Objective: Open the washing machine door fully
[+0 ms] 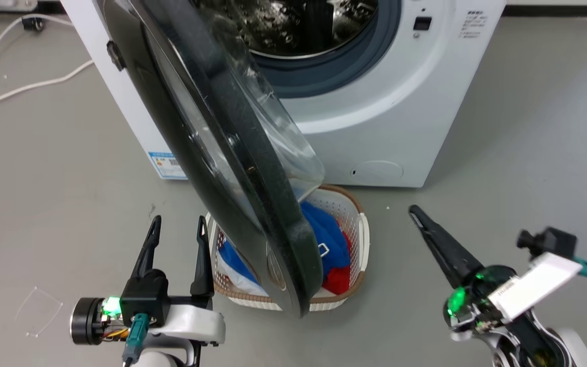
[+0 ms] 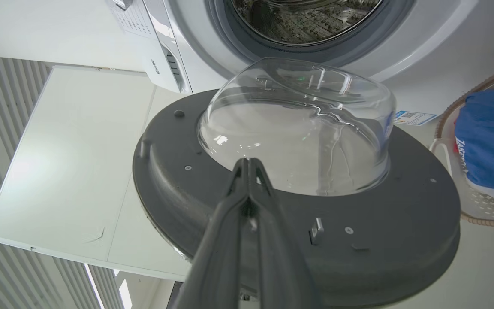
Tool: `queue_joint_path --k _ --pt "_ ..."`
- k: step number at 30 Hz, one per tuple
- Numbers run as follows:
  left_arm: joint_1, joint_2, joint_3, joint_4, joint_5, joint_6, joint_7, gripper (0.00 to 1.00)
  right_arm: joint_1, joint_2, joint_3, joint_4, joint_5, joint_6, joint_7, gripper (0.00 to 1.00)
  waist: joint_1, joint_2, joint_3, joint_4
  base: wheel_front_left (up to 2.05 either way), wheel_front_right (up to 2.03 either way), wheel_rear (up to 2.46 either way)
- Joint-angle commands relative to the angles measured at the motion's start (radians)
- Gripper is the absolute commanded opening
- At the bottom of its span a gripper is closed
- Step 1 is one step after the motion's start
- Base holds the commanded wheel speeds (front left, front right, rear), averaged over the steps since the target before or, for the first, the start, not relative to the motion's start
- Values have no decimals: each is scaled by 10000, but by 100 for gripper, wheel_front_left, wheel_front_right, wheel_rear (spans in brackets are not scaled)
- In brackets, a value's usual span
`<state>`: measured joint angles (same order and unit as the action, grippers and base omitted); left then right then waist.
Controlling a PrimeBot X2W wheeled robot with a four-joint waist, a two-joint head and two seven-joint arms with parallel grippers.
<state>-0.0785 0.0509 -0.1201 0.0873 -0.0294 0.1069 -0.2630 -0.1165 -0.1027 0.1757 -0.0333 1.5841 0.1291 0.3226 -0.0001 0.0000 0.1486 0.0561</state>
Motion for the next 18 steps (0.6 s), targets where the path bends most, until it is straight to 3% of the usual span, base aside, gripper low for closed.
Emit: queue_joint_path --k 1,10,17,18 --pt "151 -11 43 4 85 -15 -28 100 219 56 -98 -105 -30 29 -153 0 1 0 -187 -92 0 0 0" --pt "698 12 210 -11 127 -94 -28 100 1246 134 -1040 -559 -1073 29 -2462 0 1 0 -907 -330 0 0 0" --pt "1051 14 325 -83 174 -107 -28 100 1838 -576 -1055 -562 -3824 27 -5397 0 1 0 -1303 -441 0 0 0" --pt "1091 17 342 -93 176 -110 -28 100 1879 -647 -1065 -455 -4383 27 -5629 19 1 0 -1328 -456 0 0 0"
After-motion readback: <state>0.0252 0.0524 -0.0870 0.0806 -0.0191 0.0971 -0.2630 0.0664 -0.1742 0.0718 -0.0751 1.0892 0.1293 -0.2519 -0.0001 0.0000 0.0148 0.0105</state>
